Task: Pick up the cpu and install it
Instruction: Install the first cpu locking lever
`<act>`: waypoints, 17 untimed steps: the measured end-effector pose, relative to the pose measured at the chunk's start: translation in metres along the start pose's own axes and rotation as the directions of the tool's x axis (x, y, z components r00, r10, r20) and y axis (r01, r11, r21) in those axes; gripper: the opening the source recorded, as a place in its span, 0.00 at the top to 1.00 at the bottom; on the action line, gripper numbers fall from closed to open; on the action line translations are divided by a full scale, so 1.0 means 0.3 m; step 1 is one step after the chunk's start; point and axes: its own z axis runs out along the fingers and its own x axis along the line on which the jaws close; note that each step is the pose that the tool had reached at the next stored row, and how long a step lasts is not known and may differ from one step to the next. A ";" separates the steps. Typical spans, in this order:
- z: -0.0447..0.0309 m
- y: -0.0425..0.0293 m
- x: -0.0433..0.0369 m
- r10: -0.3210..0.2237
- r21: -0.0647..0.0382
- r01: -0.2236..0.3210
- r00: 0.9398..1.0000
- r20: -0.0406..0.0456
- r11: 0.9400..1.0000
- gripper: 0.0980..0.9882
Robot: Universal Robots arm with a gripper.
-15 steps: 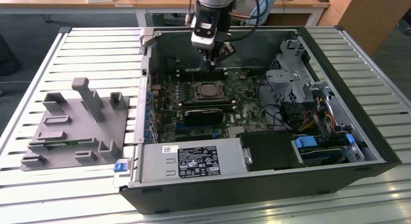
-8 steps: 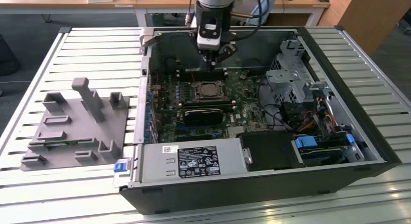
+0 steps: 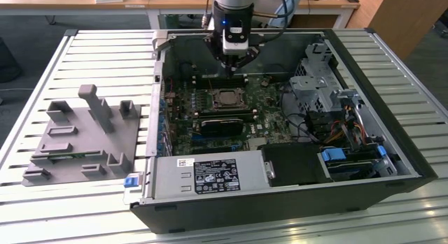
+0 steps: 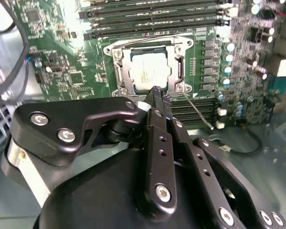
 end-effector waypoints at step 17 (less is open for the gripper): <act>0.005 0.000 0.000 -0.305 -0.008 0.305 0.952 0.001 0.952 0.99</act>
